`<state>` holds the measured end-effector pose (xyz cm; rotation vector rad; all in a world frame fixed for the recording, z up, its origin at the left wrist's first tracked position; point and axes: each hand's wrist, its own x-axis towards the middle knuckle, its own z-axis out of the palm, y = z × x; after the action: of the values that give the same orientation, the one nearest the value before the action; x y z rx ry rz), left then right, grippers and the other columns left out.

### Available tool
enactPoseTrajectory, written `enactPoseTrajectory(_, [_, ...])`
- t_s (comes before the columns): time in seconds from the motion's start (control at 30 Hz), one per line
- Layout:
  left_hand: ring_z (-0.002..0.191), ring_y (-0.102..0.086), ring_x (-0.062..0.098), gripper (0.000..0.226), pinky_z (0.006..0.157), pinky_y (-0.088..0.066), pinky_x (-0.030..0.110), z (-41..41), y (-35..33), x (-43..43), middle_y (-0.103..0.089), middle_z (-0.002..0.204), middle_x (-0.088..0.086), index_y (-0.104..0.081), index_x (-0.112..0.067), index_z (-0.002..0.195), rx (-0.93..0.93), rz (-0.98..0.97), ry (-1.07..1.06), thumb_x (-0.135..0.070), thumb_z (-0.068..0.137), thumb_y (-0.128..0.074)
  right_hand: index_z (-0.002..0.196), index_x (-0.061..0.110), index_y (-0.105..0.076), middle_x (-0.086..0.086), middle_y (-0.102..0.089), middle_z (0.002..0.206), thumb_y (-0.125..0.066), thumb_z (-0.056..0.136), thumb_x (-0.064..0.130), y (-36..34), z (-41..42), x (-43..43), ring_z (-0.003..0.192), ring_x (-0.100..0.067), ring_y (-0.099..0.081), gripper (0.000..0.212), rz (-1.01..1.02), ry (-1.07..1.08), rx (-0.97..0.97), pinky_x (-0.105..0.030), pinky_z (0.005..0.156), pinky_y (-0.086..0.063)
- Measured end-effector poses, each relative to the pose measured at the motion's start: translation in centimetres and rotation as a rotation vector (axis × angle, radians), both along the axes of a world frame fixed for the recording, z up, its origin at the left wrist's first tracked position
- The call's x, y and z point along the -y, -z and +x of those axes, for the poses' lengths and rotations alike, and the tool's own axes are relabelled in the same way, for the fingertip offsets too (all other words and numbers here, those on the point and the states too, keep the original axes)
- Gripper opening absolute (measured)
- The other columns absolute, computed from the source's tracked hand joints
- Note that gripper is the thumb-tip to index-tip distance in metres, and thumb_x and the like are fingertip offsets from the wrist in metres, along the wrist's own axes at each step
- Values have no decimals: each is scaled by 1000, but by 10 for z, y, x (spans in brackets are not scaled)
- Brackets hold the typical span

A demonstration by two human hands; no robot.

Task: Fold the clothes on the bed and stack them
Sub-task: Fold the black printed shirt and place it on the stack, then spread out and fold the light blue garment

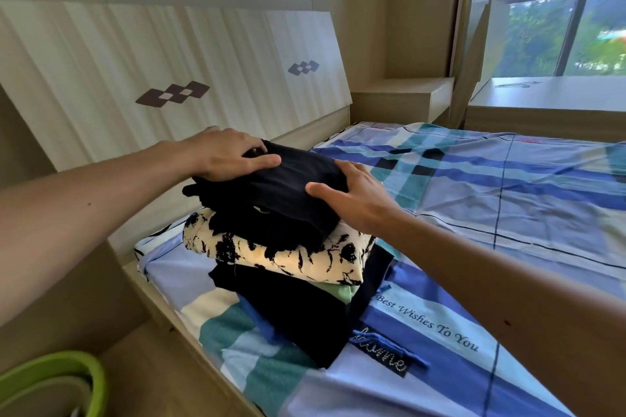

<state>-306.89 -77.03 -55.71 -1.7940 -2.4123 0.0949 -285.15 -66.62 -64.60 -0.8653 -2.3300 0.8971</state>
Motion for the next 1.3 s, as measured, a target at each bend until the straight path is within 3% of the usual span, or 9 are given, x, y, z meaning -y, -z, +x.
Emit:
enactPoseTrajectory(0.13, [106, -63, 11, 80, 99, -49, 42, 30, -5, -11, -69, 115, -8, -66, -29, 118, 140, 144, 57, -88, 74, -34, 155, 20, -27, -4, -39, 152, -64, 87, 58, -11, 13, 3, 139, -24, -38, 86, 4, -1, -49, -38, 111, -33])
enactPoseTrajectory(0.27, [104, -64, 7, 38, 96, -51, 29, 86, 14, -27, -69, 110, -7, -68, -20, 114, 397, 448, 226, -50, 93, -59, 157, 19, -22, -3, -34, 158, -68, 87, 50, -14, 39, -1, 145, -22, -32, 89, 8, 31, -121, -40, 115, -32])
enactPoseTrajectory(0.37, [104, -61, 3, 27, 89, -43, 10, 139, 34, -38, -68, 110, -9, -67, -20, 114, 484, 604, 340, -38, 94, -64, 156, 20, -26, -4, -38, 157, -71, 87, 45, -12, 74, -8, 145, -20, -33, 86, 44, 63, -155, -42, 117, -32])
enactPoseTrajectory(0.53, [103, -63, 1, 27, 92, -45, 13, 229, 62, -52, -69, 107, -12, -68, -22, 108, 777, 721, 425, -38, 86, -63, 151, 21, -38, -1, -49, 149, -75, 85, 38, -9, 158, -21, 139, -18, -44, 77, 114, 166, -168, -37, 114, -36])
enactPoseTrajectory(0.8, [103, -64, 1, 27, 97, -50, 31, 361, 93, -65, -70, 107, -13, -67, -24, 107, 1050, 661, 499, -38, 84, -64, 146, 17, -44, -4, -52, 145, -78, 85, 29, -6, 322, -38, 128, -17, -55, 71, 170, 346, -129, -37, 108, -43])
enactPoseTrajectory(1.0, [97, -68, 7, 25, 90, -52, 31, 475, 131, -67, -71, 102, -7, -67, -20, 104, 1265, 494, 622, -30, 82, -65, 136, 15, -53, -4, -62, 131, -81, 80, 25, 26, 457, -36, 115, -17, -63, 63, 112, 524, -166, -43, 102, -50])
enactPoseTrajectory(1.13, [102, -66, 7, 27, 94, -53, 42, 530, 160, -62, -70, 106, -13, -65, -32, 105, 1315, 385, 701, -42, 80, -65, 138, 14, -51, -1, -60, 132, -77, 85, 16, 54, 530, -28, 115, -15, -63, 59, 64, 646, -214, -38, 102, -51])
enactPoseTrajectory(1.23, [108, -65, 6, 32, 96, -53, 41, 557, 173, -61, -68, 111, -14, -63, -36, 107, 1294, 308, 768, -48, 78, -62, 138, 13, -51, -3, -60, 131, -74, 88, 12, 81, 575, -18, 114, -14, -63, 55, 10, 760, -274, -37, 100, -53])
enactPoseTrajectory(1.3, [109, -65, 7, 35, 95, -53, 40, 567, 179, -61, -68, 112, -12, -63, -33, 108, 1290, 274, 788, -49, 77, -62, 138, 14, -51, -1, -58, 133, -75, 87, 14, 92, 601, -17, 113, -12, -62, 57, 10, 809, -222, -28, 96, -53])
